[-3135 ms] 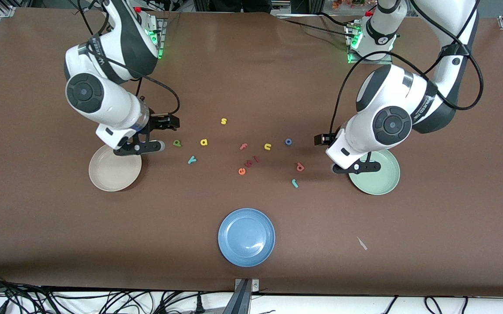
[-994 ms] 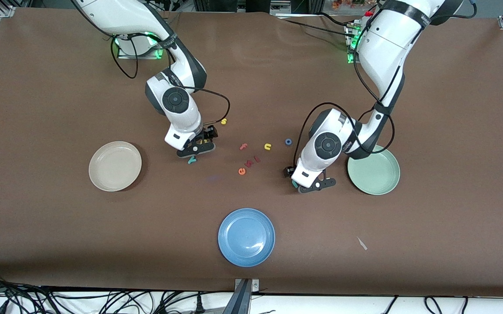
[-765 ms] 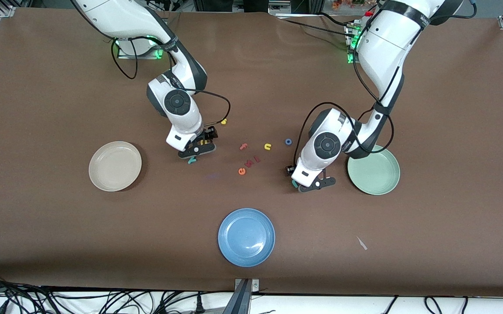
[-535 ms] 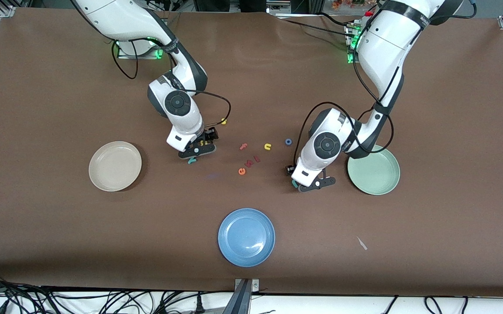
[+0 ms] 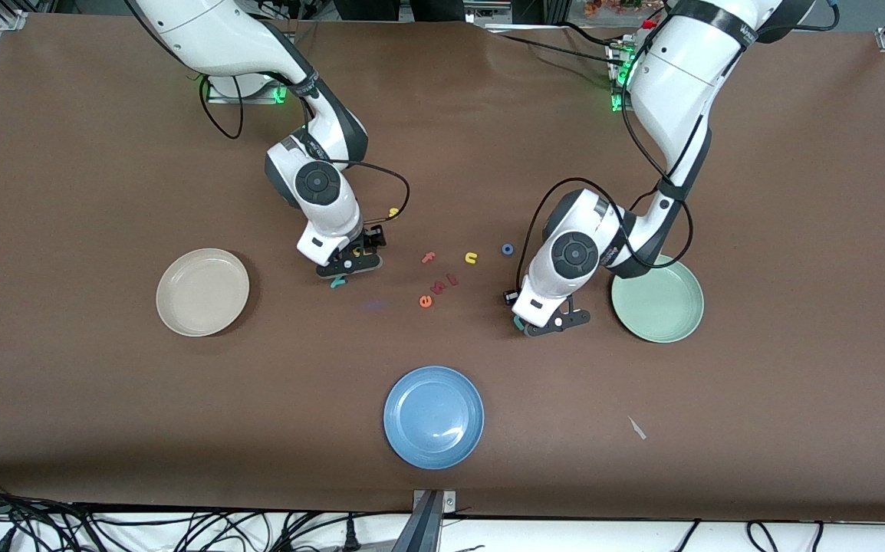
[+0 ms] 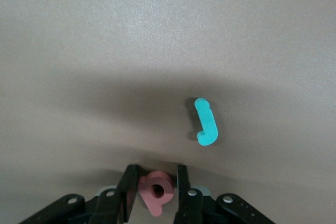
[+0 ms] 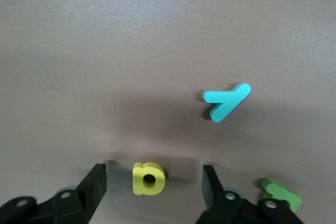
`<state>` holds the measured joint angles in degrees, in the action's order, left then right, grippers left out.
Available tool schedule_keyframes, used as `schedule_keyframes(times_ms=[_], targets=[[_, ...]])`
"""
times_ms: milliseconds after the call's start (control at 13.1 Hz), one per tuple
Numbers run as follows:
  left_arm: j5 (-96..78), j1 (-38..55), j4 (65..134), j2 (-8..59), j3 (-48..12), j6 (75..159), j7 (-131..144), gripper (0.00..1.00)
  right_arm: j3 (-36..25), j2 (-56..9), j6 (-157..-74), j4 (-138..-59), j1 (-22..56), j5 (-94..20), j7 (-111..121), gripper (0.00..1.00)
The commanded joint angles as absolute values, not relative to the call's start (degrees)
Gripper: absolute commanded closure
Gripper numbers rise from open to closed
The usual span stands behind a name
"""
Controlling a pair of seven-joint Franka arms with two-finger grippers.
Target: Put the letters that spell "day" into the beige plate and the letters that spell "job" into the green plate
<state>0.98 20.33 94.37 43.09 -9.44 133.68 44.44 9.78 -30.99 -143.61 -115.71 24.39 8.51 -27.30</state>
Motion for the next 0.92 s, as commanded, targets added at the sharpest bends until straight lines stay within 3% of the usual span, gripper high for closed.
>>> schedule_keyframes(times_ms=[0,153,382,841], targets=[[2.37,20.57,95.71,41.84,-9.49,133.33,46.14,0.72,10.02,-30.59,-144.75,-116.81,24.61,9.76,-28.92,0.23],[2.37,20.74,95.8,41.92,-9.49,133.42,46.41,0.74,10.02,-30.59,-144.76,-116.81,24.7,9.76,-28.92,0.26],[2.29,20.74,95.8,41.92,-9.49,133.33,46.41,0.92,10.02,-30.67,-144.76,-116.81,24.7,9.76,-29.0,0.32],[2.37,20.22,94.57,40.87,-9.41,131.15,45.79,0.92,10.46,-30.67,-144.76,-116.81,24.79,9.67,-30.94,0.41]])
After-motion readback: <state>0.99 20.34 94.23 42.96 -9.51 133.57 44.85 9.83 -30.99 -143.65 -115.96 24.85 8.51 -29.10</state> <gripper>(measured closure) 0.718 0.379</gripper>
